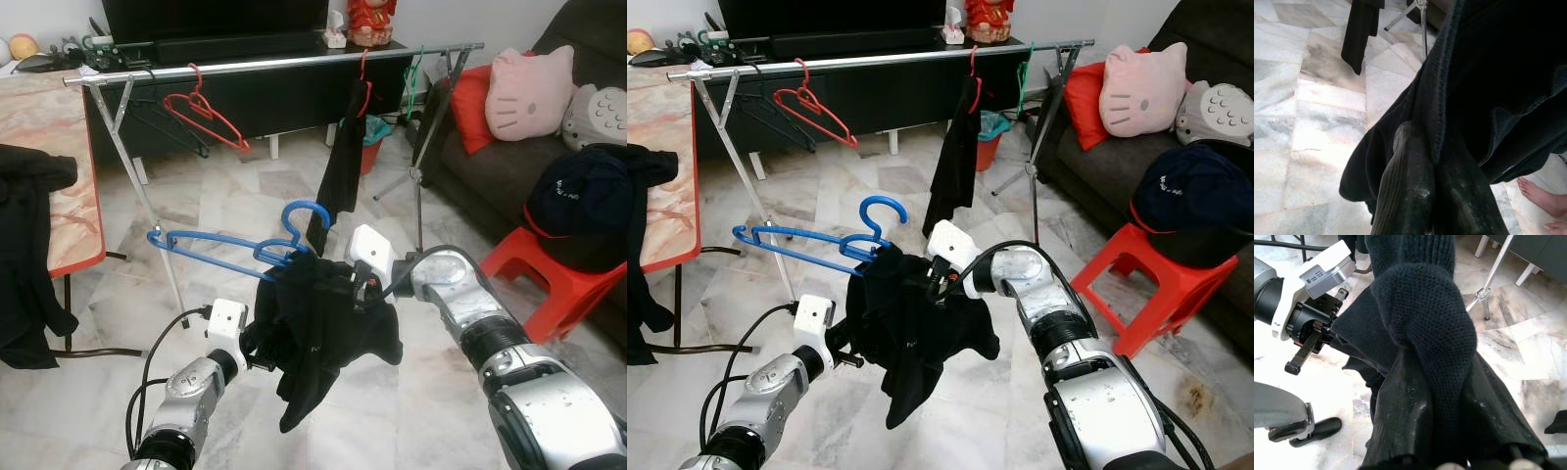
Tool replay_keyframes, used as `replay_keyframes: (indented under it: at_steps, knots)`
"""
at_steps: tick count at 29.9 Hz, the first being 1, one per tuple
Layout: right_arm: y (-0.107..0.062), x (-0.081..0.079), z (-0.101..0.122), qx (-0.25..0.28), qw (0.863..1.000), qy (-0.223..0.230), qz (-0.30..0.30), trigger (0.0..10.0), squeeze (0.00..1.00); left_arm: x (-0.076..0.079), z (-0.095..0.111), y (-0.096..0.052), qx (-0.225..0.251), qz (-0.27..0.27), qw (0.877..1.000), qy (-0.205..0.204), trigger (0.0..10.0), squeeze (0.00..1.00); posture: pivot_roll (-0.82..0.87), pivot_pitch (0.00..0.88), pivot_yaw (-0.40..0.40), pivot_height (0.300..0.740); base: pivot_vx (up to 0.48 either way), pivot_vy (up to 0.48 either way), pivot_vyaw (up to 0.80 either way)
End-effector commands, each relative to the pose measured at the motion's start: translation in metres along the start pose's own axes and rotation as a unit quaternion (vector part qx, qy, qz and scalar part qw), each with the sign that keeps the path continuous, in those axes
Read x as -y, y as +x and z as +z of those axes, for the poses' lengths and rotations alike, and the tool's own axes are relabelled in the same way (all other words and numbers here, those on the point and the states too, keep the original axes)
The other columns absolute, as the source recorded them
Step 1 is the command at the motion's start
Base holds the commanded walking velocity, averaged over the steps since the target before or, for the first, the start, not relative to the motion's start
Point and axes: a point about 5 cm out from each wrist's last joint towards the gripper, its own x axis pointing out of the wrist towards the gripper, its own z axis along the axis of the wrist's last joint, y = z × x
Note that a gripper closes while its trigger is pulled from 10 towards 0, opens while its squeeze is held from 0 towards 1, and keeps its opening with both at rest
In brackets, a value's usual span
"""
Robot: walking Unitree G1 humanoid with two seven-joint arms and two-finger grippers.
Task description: Hang hanger
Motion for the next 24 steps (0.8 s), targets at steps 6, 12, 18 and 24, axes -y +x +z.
replay_keyframes:
  at_steps: [6, 12, 18, 24]
  knots:
    - [-0.001, 0.005, 0.012, 0.015, 1.000, -0.021, -0.008, 10.0, 0.00, 0.004, -0.004, 0.000, -0.003, -0.008, 1.000, 0.002, 0.0, 0.00, 0.03, 0.000, -0.102, 0.740, 0.000, 0.000, 0.00]
    - [-0.006, 0.004, 0.005, 0.006, 1.000, -0.020, -0.009, 10.0, 0.00, -0.005, -0.014, -0.006, -0.033, 0.036, 0.999, 0.022, 0.0, 0.00, 0.03, 0.000, -0.104, 0.740, 0.000, 0.000, 0.00]
    - [-0.017, 0.005, -0.008, -0.003, 0.999, -0.010, -0.037, 10.0, 0.00, -0.017, -0.021, -0.013, -0.055, 0.080, 0.995, 0.028, 0.0, 0.00, 0.03, 0.000, -0.103, 0.740, 0.000, 0.000, 0.00]
    - [-0.027, 0.018, -0.003, 0.080, 0.987, 0.063, -0.126, 10.0, 0.00, -0.022, -0.029, -0.015, -0.084, 0.122, 0.989, 0.021, 2.8, 0.00, 0.03, 0.000, -0.100, 0.740, 0.000, 0.000, 0.00]
